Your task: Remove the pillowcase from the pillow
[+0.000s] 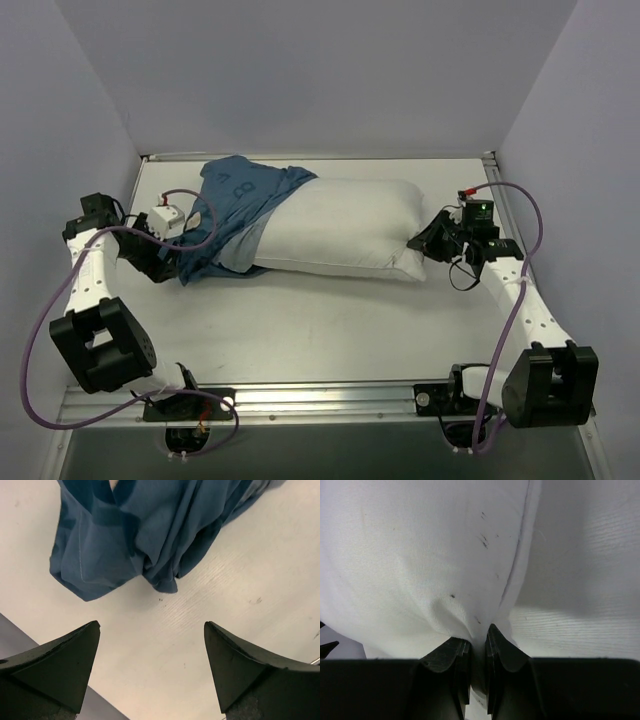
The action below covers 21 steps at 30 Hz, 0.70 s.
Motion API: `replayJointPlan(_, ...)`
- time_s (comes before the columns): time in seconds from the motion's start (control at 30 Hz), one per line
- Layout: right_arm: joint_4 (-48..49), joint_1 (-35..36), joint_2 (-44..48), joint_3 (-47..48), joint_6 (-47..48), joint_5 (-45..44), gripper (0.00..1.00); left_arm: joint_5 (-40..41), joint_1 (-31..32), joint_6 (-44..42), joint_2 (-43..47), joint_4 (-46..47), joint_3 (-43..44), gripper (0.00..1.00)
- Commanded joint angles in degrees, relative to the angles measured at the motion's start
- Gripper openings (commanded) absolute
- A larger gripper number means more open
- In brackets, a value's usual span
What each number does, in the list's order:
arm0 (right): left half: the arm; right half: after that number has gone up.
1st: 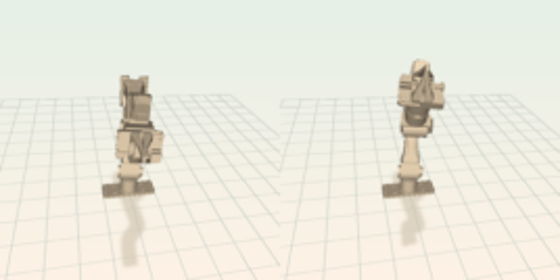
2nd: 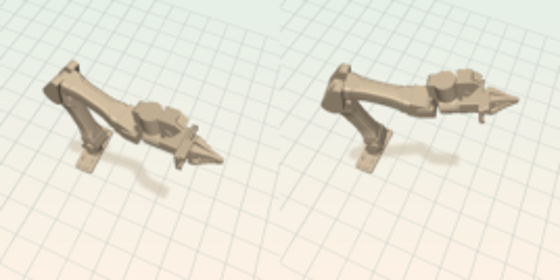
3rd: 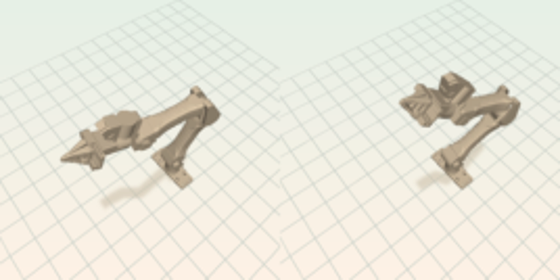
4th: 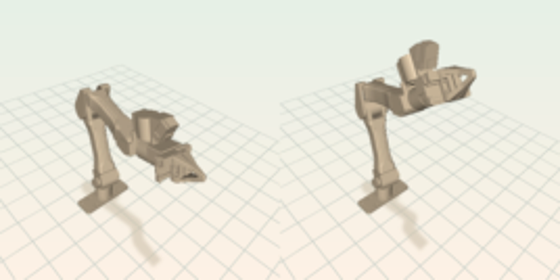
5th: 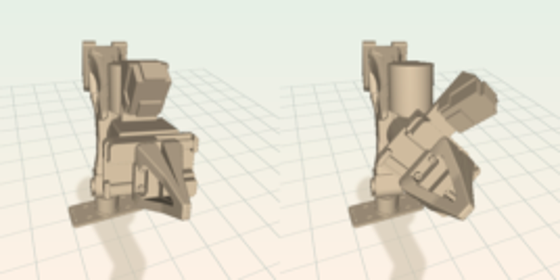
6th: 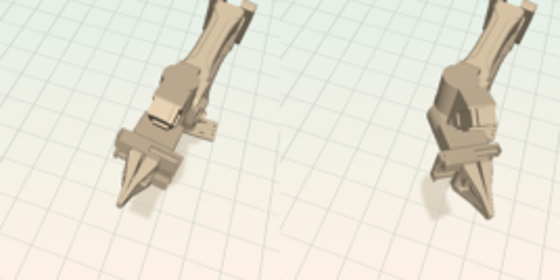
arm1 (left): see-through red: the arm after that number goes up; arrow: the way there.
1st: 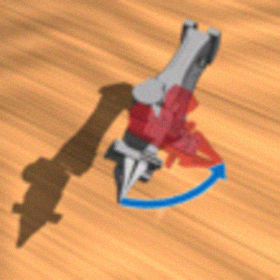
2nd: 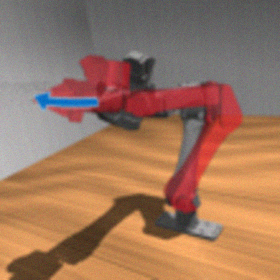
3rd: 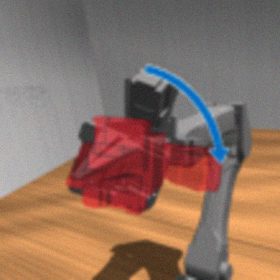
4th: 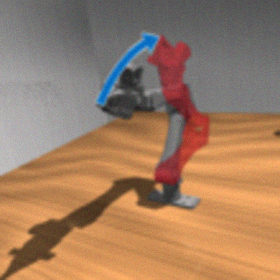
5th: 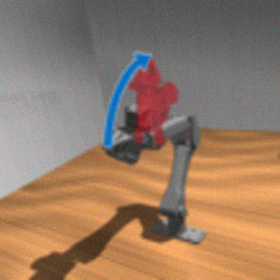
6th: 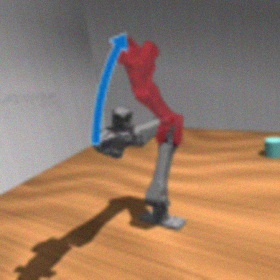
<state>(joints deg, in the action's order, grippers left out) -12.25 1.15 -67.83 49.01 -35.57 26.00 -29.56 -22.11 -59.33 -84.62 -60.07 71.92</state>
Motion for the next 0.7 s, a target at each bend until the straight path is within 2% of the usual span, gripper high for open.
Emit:
replayJointPlan(0.0, 0.04, -0.88, -3.43, 4.94, 4.01, -1.04, 0.0, 7.75, 0.22, -5.97, 0.42, 1.61, -4.14, 0.94)
replayJointPlan(0.13, -0.14, -4.13, -7.13, 8.28, 7.35, -0.25, 0.0, 12.42, 1.28, -0.28, -2.73, 16.53, -8.29, 0.94)
replayJointPlan(0.33, 0.12, -4.4, -9.95, 9.78, 9.55, 0.19, 0.0, 8.56, 4.52, 5.44, -8.63, 24.02, -7.32, 0.94)
replayJointPlan(0.4, 0.03, -4.57, -10.39, 9.7, 9.99, 0.19, 0.0, 1.47, 4.79, 5.72, -9.95, 22.47, -5.57, 0.94)
replayJointPlan(0.47, 0.03, -4.66, -10.48, 9.7, 10.0, 0.19, 0.0, -6.86, 4.97, 1.96, -11.09, 14.23, -3.73, 0.94)
replayJointPlan(0.53, 0.12, -4.75, -10.3, 9.7, 9.91, 0.19, 0.0, -9.36, 4.97, -2.08, -11.71, 8.51, -2.84, 0.94)
replayJointPlan(0.57, 0.3, -4.84, -10.21, 9.44, 9.82, 0.19, 0.0, -9.55, 4.8, -2.45, -11.8, 8.74, -3.53, 0.94)
replayJointPlan(0.6, 0.38, -4.84, -10.3, 9.35, 9.73, 0.19, 0.0, -7.98, 4.88, -2.2, -11.97, 10.05, -4.32, 0.98)
replayJointPlan(0.63, 0.39, -4.93, -10.39, 9.35, 9.82, 0.19, 0.0, -6.92, 5.06, -0.63, -12.76, 13.11, -5.64, 0.88)
replayJointPlan(0.67, 0.3, -5.01, -10.56, 9.35, 9.91, 0.28, 0.0, -6.39, 5.06, 0.26, -13.37, 13.66, -5.65, 0.72)
